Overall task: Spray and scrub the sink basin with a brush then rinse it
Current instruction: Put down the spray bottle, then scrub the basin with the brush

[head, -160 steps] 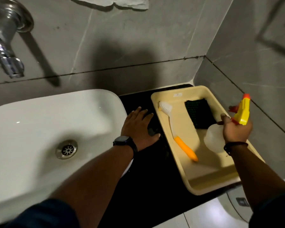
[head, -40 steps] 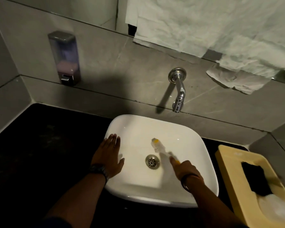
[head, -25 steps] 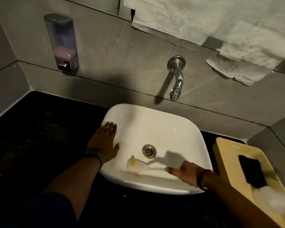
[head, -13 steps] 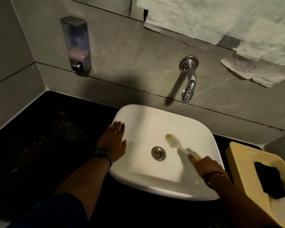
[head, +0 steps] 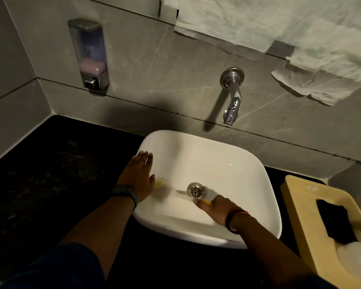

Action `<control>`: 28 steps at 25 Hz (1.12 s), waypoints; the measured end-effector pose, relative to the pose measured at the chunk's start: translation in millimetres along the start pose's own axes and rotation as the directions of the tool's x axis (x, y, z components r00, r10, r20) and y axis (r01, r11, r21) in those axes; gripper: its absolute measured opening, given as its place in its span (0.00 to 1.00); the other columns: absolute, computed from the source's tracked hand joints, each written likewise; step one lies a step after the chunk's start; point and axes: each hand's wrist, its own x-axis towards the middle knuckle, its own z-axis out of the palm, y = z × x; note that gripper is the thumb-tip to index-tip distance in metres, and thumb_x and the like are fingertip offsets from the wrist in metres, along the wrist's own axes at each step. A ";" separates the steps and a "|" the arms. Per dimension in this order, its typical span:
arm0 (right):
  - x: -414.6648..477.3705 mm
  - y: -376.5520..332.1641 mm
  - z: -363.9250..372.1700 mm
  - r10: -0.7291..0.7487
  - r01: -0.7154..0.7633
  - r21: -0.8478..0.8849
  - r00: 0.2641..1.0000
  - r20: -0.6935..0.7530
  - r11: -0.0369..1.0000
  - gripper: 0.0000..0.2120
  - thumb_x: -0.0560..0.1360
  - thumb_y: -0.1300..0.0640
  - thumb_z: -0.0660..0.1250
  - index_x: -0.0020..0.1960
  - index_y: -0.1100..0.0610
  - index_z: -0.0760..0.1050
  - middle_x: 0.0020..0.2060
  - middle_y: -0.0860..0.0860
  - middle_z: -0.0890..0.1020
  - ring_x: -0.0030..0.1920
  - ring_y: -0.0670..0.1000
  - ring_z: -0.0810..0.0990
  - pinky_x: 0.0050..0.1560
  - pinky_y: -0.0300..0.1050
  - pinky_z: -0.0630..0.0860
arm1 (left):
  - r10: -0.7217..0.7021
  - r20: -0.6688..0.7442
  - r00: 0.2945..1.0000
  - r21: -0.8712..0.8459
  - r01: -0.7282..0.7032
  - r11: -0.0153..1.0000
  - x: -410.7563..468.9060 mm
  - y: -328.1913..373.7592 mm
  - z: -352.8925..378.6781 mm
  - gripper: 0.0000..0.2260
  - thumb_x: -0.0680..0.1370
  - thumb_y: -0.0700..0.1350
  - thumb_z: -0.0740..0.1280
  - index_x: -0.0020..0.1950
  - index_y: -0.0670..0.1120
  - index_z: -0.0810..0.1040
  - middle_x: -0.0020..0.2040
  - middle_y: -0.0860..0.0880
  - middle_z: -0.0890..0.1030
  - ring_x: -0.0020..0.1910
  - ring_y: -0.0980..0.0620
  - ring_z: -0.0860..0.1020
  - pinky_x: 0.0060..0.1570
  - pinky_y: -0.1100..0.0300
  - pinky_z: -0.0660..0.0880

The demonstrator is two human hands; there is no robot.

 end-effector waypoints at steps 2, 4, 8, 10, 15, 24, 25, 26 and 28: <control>4.2 6.8 -10.5 0.087 -0.088 -0.002 0.987 -0.133 0.996 0.31 0.68 0.26 0.57 0.53 0.52 0.74 0.47 0.53 0.82 0.48 0.56 0.79 0.46 0.46 0.69 | 0.000 -0.007 1.000 0.000 0.000 1.000 -0.5 0.0 0.3 0.30 0.78 0.50 0.56 0.75 0.42 0.48 0.77 0.42 0.55 0.76 0.46 0.51 0.74 0.52 0.46; 4.5 33.5 -32.2 0.309 -0.315 0.012 0.922 -0.235 0.949 0.37 0.69 0.26 0.57 0.58 0.58 0.75 0.57 0.60 0.81 0.55 0.60 0.79 0.51 0.49 0.71 | 0.002 -0.007 1.000 0.005 -0.002 1.000 -0.8 0.4 0.8 0.30 0.78 0.50 0.56 0.75 0.42 0.48 0.77 0.42 0.55 0.76 0.46 0.51 0.74 0.52 0.47; -20.4 65.7 -54.3 0.258 -0.246 -0.099 0.957 0.133 0.964 0.36 0.61 0.21 0.59 0.41 0.54 0.75 0.34 0.52 0.77 0.31 0.49 0.77 0.34 0.40 0.70 | 0.008 -0.011 1.000 0.016 -0.008 1.000 -0.6 0.3 0.8 0.30 0.78 0.50 0.57 0.75 0.41 0.49 0.77 0.41 0.56 0.76 0.45 0.51 0.74 0.51 0.47; -24.6 66.1 -45.7 0.205 -0.168 -0.250 0.970 0.130 0.954 0.36 0.57 0.17 0.56 0.36 0.51 0.71 0.34 0.50 0.76 0.33 0.49 0.76 0.37 0.43 0.70 | 0.009 -0.007 1.000 0.020 -0.009 1.000 -1.0 0.7 0.5 0.29 0.78 0.50 0.56 0.75 0.42 0.49 0.77 0.42 0.55 0.76 0.45 0.51 0.74 0.51 0.47; 2.7 23.4 -19.5 0.142 -0.151 -0.055 0.980 -0.140 0.987 0.36 0.70 0.27 0.57 0.62 0.54 0.74 0.57 0.57 0.81 0.57 0.60 0.78 0.52 0.48 0.72 | 0.009 -0.001 1.000 0.010 -0.009 1.000 -0.5 0.5 0.6 0.28 0.78 0.49 0.56 0.75 0.42 0.49 0.77 0.42 0.55 0.76 0.45 0.51 0.75 0.51 0.47; -18.2 75.5 -57.1 0.324 -0.325 -0.055 0.946 -0.029 0.944 0.41 0.62 0.21 0.57 0.51 0.57 0.77 0.48 0.58 0.82 0.50 0.58 0.79 0.45 0.45 0.72 | 0.012 -0.016 1.000 0.018 -0.012 1.000 -0.8 1.0 1.9 0.29 0.78 0.49 0.56 0.75 0.42 0.49 0.77 0.42 0.56 0.76 0.45 0.51 0.74 0.52 0.47; -27.3 73.0 -59.4 0.282 -0.269 -0.134 0.955 0.095 0.954 0.39 0.57 0.18 0.56 0.43 0.52 0.74 0.43 0.55 0.81 0.47 0.56 0.78 0.42 0.44 0.71 | 0.012 -0.025 1.000 0.017 -0.012 1.000 -0.9 1.1 2.3 0.29 0.78 0.49 0.56 0.75 0.42 0.49 0.77 0.42 0.56 0.76 0.45 0.52 0.74 0.51 0.47; -29.5 70.8 -56.0 0.261 -0.223 -0.217 0.951 0.164 0.950 0.39 0.53 0.16 0.54 0.40 0.50 0.72 0.42 0.53 0.79 0.45 0.55 0.77 0.43 0.44 0.71 | 0.015 -0.031 0.999 0.020 -0.014 1.000 -1.1 0.3 2.1 0.29 0.78 0.49 0.56 0.75 0.42 0.49 0.77 0.42 0.56 0.76 0.45 0.52 0.74 0.51 0.47; -22.9 59.0 -41.1 0.187 -0.153 -0.294 0.978 0.092 0.944 0.42 0.55 0.16 0.52 0.45 0.50 0.74 0.49 0.54 0.81 0.48 0.55 0.78 0.47 0.47 0.72 | 0.020 -0.025 0.999 0.034 -0.019 0.999 -1.5 0.7 2.0 0.29 0.78 0.49 0.56 0.75 0.42 0.49 0.77 0.42 0.56 0.76 0.45 0.52 0.74 0.51 0.47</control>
